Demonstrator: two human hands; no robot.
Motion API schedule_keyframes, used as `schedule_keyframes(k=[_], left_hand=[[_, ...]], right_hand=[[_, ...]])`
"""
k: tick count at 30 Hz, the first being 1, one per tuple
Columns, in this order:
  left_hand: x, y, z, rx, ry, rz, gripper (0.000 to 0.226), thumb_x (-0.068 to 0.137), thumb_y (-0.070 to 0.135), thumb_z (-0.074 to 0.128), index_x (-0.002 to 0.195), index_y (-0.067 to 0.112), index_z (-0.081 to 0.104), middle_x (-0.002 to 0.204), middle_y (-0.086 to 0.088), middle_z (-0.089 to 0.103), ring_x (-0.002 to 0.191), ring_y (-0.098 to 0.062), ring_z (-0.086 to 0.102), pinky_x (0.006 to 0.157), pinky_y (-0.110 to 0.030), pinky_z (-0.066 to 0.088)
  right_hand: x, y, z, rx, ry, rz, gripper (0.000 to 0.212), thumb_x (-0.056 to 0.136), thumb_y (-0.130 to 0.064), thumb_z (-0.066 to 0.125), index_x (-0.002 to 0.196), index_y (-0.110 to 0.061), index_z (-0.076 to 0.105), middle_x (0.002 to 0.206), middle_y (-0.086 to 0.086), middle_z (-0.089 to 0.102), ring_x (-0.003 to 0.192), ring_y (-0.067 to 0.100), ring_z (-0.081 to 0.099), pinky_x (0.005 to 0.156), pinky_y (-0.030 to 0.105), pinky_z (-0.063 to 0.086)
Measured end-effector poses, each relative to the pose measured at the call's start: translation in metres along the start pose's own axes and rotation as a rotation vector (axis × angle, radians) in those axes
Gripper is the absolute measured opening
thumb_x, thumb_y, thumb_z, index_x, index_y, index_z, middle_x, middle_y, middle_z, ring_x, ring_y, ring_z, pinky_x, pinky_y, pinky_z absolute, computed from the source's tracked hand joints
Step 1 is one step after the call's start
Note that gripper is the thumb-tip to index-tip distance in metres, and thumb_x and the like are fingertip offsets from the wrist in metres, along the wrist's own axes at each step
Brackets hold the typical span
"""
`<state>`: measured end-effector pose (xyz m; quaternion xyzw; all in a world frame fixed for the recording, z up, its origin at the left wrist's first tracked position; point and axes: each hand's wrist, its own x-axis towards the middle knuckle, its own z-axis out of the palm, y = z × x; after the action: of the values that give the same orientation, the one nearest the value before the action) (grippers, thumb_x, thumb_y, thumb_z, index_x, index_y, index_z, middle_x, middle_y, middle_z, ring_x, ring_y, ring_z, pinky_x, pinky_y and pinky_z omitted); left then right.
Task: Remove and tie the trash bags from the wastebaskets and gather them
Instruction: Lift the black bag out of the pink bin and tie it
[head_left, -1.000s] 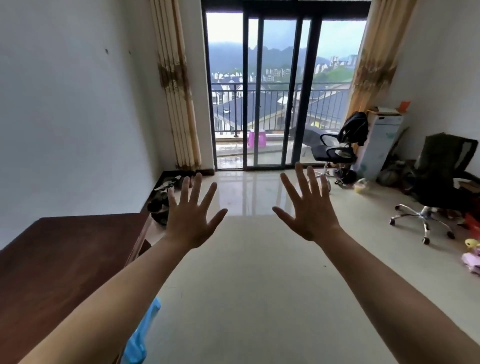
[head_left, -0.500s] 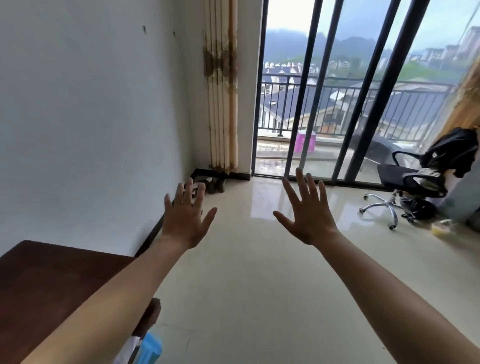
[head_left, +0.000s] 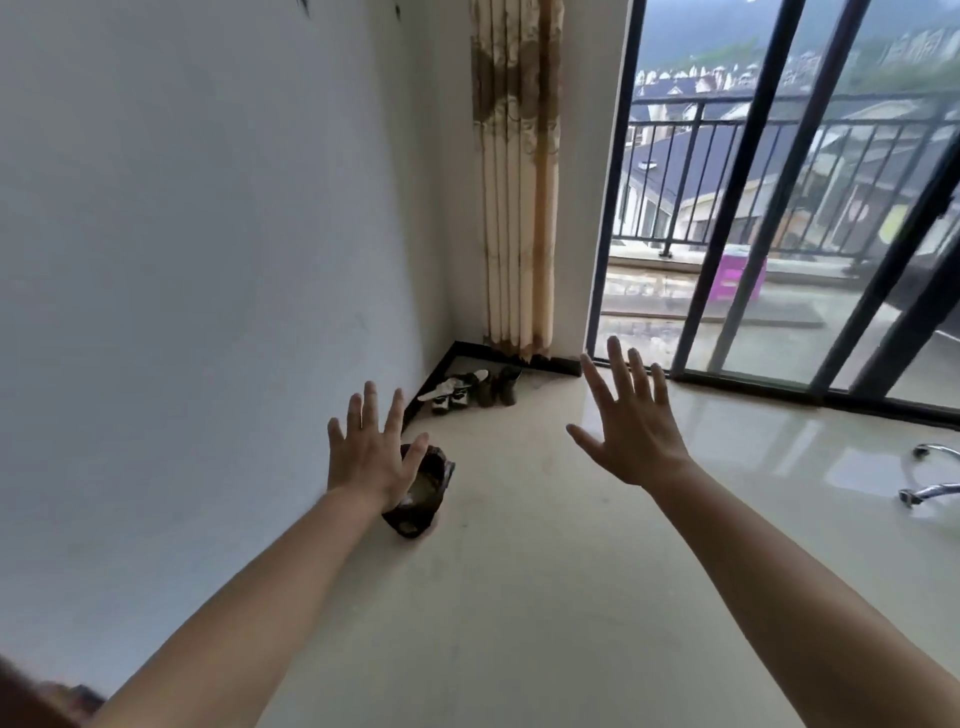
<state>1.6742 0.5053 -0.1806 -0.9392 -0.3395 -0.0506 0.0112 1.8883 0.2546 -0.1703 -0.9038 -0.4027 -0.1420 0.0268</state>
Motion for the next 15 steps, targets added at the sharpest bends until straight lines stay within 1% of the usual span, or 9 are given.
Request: schedule_keyframes(k=[3, 6, 8, 12, 15], left_hand=[[0.071, -0.01, 0.004, -0.04, 0.033, -0.068, 0.075, 0.096, 0.065, 0.011, 0.158, 0.027, -0.005, 0.166, -0.014, -0.01, 0.153, -0.032, 0.001, 0.121, -0.054, 0.011], [0.13, -0.035, 0.023, -0.075, 0.005, -0.163, 0.075, 0.096, 0.065, 0.011, 0.159, 0.027, -0.003, 0.166, -0.015, -0.008, 0.153, -0.033, 0.003, 0.12, -0.054, 0.013], [0.167, -0.055, 0.045, -0.091, -0.021, -0.223, 0.074, 0.097, 0.065, 0.012, 0.158, 0.027, -0.004, 0.166, -0.015, -0.008, 0.153, -0.033, 0.002, 0.12, -0.054, 0.013], [0.262, -0.104, 0.104, -0.114, -0.088, -0.336, 0.075, 0.097, 0.065, 0.011, 0.158, 0.026, -0.008, 0.166, -0.015, -0.012, 0.153, -0.033, -0.003, 0.121, -0.054, 0.011], [0.324, -0.13, 0.129, -0.122, -0.114, -0.358, 0.076, 0.097, 0.065, 0.009, 0.158, 0.024, -0.009, 0.165, -0.016, -0.013, 0.153, -0.034, -0.008, 0.121, -0.054, 0.009]], right_hand=[[0.103, 0.002, 0.024, 0.06, -0.008, -0.038, 0.093, 0.089, -0.068, 0.043, 0.158, -0.023, 0.0, 0.164, 0.015, -0.013, 0.151, 0.04, 0.002, 0.121, 0.055, 0.009], [0.194, -0.019, 0.057, 0.124, -0.068, -0.095, 0.094, 0.089, -0.067, 0.045, 0.158, -0.024, -0.002, 0.164, 0.014, -0.012, 0.151, 0.038, 0.003, 0.122, 0.055, 0.01], [0.247, -0.036, 0.087, 0.113, -0.092, -0.172, 0.094, 0.089, -0.067, 0.046, 0.158, -0.024, -0.002, 0.164, 0.016, -0.01, 0.151, 0.039, 0.004, 0.122, 0.055, 0.011], [0.357, -0.081, 0.161, 0.099, -0.154, -0.264, 0.092, 0.09, -0.065, 0.046, 0.158, -0.023, -0.001, 0.164, 0.016, -0.009, 0.151, 0.038, 0.008, 0.122, 0.054, 0.012], [0.418, -0.104, 0.201, 0.091, -0.19, -0.281, 0.092, 0.091, -0.065, 0.045, 0.158, -0.024, -0.004, 0.164, 0.015, -0.012, 0.151, 0.037, 0.007, 0.122, 0.053, 0.012]])
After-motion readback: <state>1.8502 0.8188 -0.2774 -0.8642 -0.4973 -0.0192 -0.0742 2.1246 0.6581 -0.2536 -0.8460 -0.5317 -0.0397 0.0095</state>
